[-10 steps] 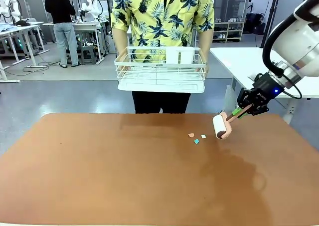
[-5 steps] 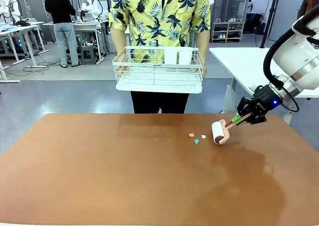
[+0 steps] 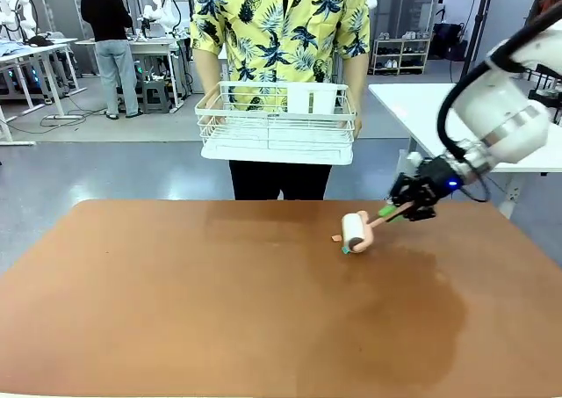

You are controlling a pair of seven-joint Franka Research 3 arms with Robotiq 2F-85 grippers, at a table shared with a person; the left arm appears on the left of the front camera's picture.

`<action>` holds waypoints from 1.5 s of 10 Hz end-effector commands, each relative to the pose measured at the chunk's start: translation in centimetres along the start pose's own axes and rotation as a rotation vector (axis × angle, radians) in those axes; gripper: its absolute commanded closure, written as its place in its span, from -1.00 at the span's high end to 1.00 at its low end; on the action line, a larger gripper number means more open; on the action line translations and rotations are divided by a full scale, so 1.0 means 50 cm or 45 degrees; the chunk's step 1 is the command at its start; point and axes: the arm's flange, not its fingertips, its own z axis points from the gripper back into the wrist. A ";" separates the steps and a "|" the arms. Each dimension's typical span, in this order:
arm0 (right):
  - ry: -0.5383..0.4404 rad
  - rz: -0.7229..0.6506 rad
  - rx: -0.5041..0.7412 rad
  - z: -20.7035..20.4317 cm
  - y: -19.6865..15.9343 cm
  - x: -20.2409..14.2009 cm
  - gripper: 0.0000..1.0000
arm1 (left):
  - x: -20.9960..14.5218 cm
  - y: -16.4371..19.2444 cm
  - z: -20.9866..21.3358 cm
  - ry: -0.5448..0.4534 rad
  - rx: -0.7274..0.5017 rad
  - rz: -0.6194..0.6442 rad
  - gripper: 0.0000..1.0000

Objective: Clean the table.
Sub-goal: Clean the table with the Lint Roller when the human lifts the Dish drying rack.

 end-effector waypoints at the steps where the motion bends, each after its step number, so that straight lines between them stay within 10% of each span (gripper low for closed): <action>1: 0.245 0.008 -0.060 -0.212 0.063 0.009 -0.58 | 0.002 0.002 0.008 -0.008 -0.031 -0.026 1.00; 3: 0.262 0.008 -0.133 -0.299 0.136 -0.008 -0.58 | 0.002 0.002 0.008 -0.008 -0.031 -0.026 1.00; 8: 0.129 -0.010 -0.054 -0.211 0.220 -0.037 -0.58 | 0.002 0.002 0.008 -0.008 -0.031 -0.026 1.00; 11: 0.117 0.208 -0.098 0.064 0.359 -0.102 -0.58 | 0.002 0.002 0.008 -0.008 -0.031 -0.026 1.00; 15: 0.019 0.194 -0.726 0.344 0.350 -0.293 -0.58 | 0.002 0.002 0.008 -0.008 -0.031 -0.026 1.00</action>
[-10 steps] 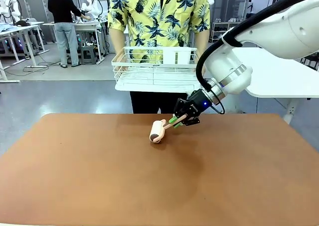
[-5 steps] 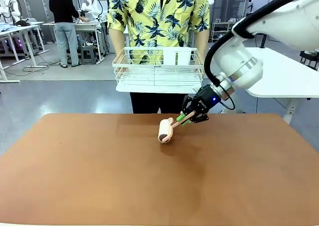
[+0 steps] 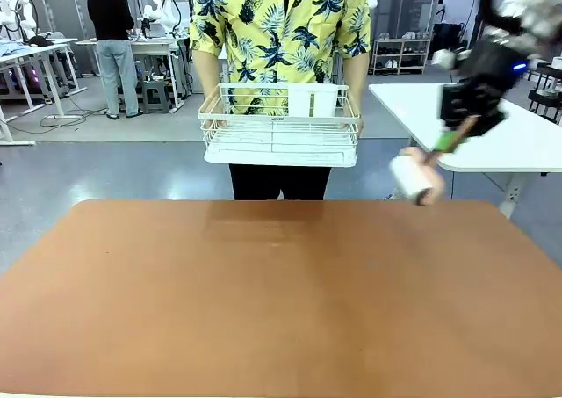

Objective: Clean the table.
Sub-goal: Clean the table with the Lint Roller when the human lifts the Dish drying rack.

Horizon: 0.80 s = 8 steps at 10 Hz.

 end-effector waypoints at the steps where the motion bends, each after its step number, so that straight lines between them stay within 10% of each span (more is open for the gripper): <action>1: -0.023 -0.053 -0.158 0.013 -0.009 -0.078 -0.58 | 0.003 0.001 0.007 -0.006 -0.031 -0.027 1.00; 8: -0.014 -0.024 -0.156 0.045 -0.043 -0.089 -0.58 | 0.003 0.001 0.007 -0.006 -0.031 -0.027 1.00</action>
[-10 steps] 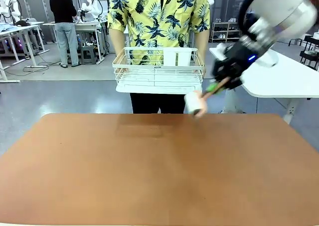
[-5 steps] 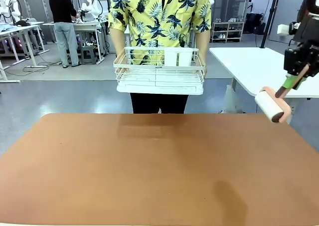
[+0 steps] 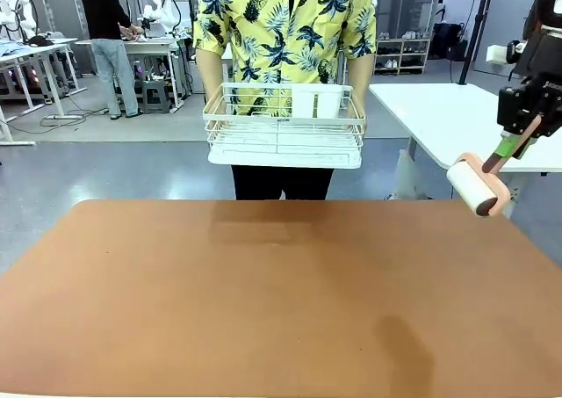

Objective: Clean the table.
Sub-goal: Place the Lint Roller down when the Dish drying rack is positioned in the middle of the table.

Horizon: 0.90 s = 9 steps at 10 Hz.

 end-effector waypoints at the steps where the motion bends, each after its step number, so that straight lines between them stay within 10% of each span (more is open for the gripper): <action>1: 0.005 0.001 0.007 0.006 0.003 0.003 -0.58 | 0.003 0.002 0.008 -0.007 -0.031 -0.027 1.00; 9: 0.005 0.001 0.007 0.006 0.003 0.003 -0.58 | 0.003 0.002 0.008 -0.007 -0.031 -0.027 1.00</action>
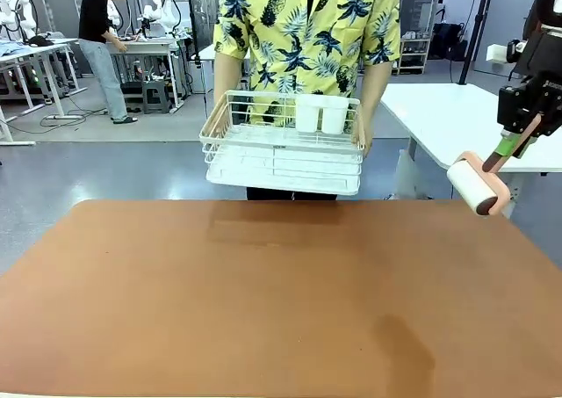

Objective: Clean the table.
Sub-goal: Place the Lint Roller down when the Dish drying rack is positioned in the middle of the table.

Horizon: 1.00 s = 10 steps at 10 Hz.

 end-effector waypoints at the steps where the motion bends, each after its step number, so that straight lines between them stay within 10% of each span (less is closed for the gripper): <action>1: 0.003 0.003 0.005 0.006 0.005 0.002 -0.58 | 0.003 0.002 0.008 -0.007 -0.031 -0.027 1.00; 10: 0.003 0.003 0.005 0.006 0.005 0.002 -0.58 | 0.003 0.002 0.008 -0.007 -0.031 -0.027 1.00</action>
